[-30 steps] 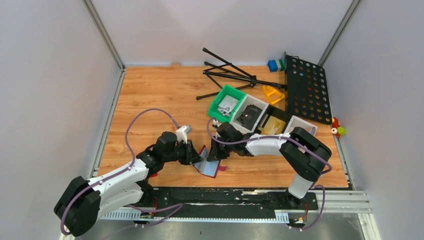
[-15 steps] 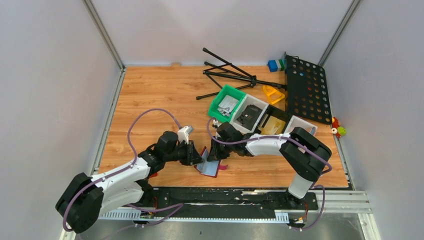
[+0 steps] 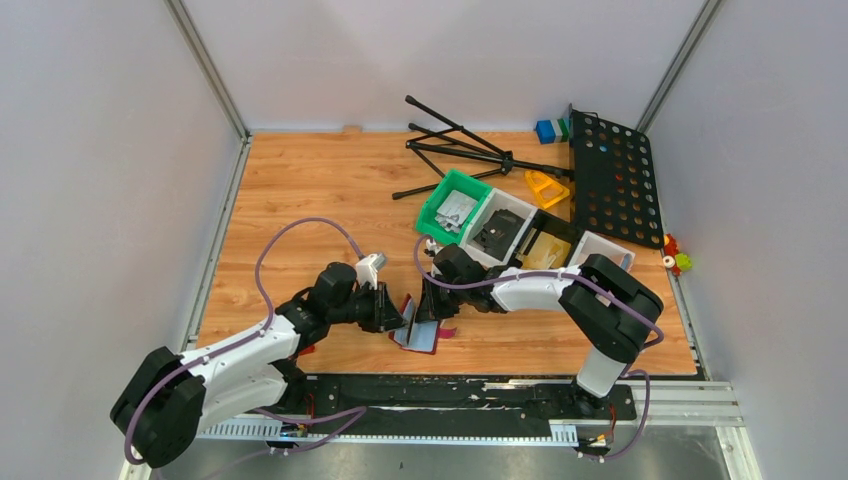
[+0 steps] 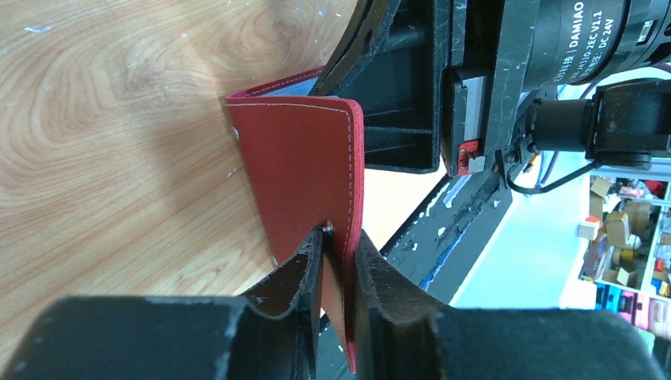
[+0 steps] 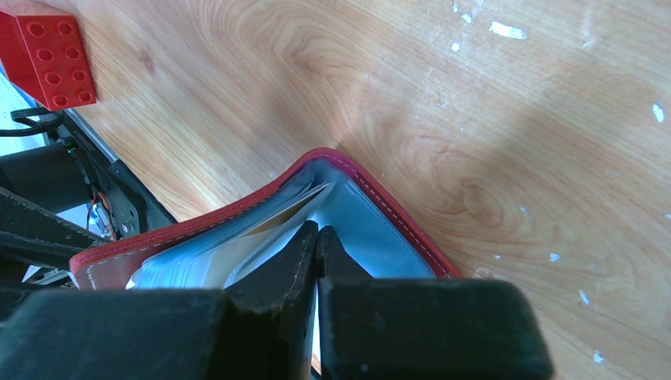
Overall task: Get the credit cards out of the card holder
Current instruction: Remove the credit card from the card holder.
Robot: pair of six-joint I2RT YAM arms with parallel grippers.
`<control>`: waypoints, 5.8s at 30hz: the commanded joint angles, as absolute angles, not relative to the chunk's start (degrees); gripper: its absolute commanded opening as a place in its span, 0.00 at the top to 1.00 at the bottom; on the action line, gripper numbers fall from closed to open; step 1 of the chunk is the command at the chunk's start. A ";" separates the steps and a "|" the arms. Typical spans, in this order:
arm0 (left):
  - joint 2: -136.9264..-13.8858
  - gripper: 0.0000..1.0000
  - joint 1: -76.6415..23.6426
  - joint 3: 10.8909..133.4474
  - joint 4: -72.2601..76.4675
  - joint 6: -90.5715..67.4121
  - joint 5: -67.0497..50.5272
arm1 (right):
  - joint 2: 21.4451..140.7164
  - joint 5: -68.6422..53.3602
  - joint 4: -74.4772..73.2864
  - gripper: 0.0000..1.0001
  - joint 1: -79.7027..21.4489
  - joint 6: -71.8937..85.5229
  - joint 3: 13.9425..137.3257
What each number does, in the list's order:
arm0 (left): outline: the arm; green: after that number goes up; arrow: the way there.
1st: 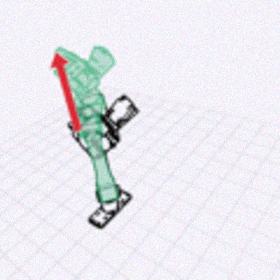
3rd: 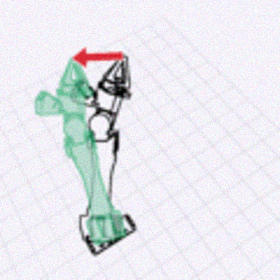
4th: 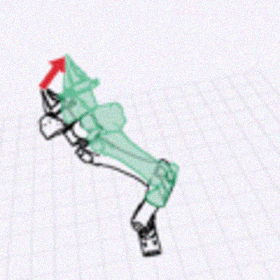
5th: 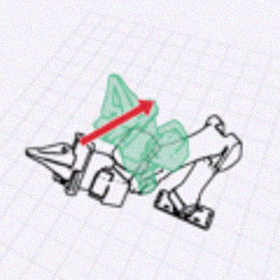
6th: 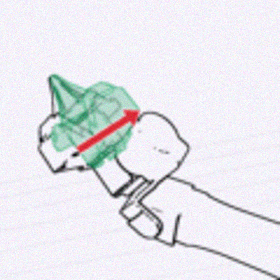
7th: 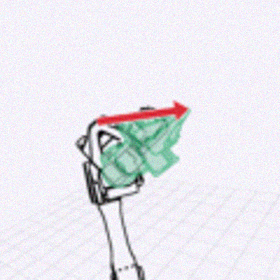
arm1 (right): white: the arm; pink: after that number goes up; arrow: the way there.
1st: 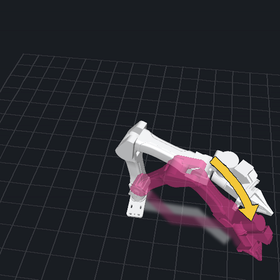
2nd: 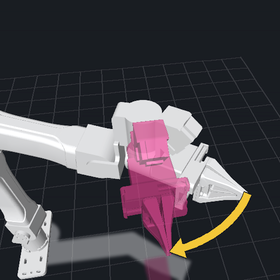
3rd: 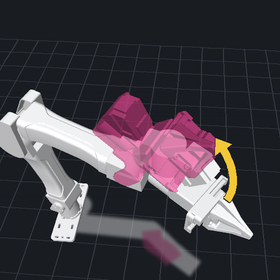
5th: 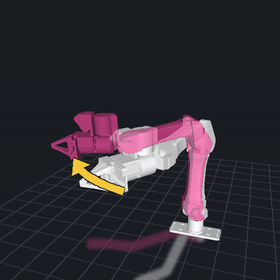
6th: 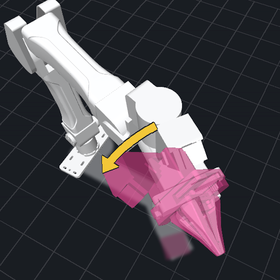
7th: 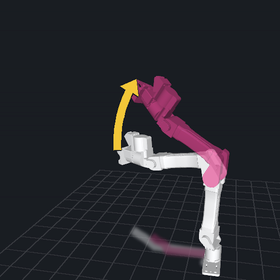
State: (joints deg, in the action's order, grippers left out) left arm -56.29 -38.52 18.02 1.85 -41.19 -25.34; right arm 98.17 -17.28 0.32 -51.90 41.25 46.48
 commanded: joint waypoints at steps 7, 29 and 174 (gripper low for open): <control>-54.67 0.97 -38.58 21.28 -7.62 -37.97 -18.48 | 93.41 -14.36 -2.02 0.89 -52.00 38.35 44.44; -51.18 0.98 -38.60 21.39 -9.41 -39.62 -15.76 | 76.18 -13.81 1.58 0.55 -52.20 42.71 35.08; -39.95 0.98 -45.25 16.26 28.23 -66.02 -26.73 | 52.95 -27.52 52.58 0.63 -45.09 71.49 9.33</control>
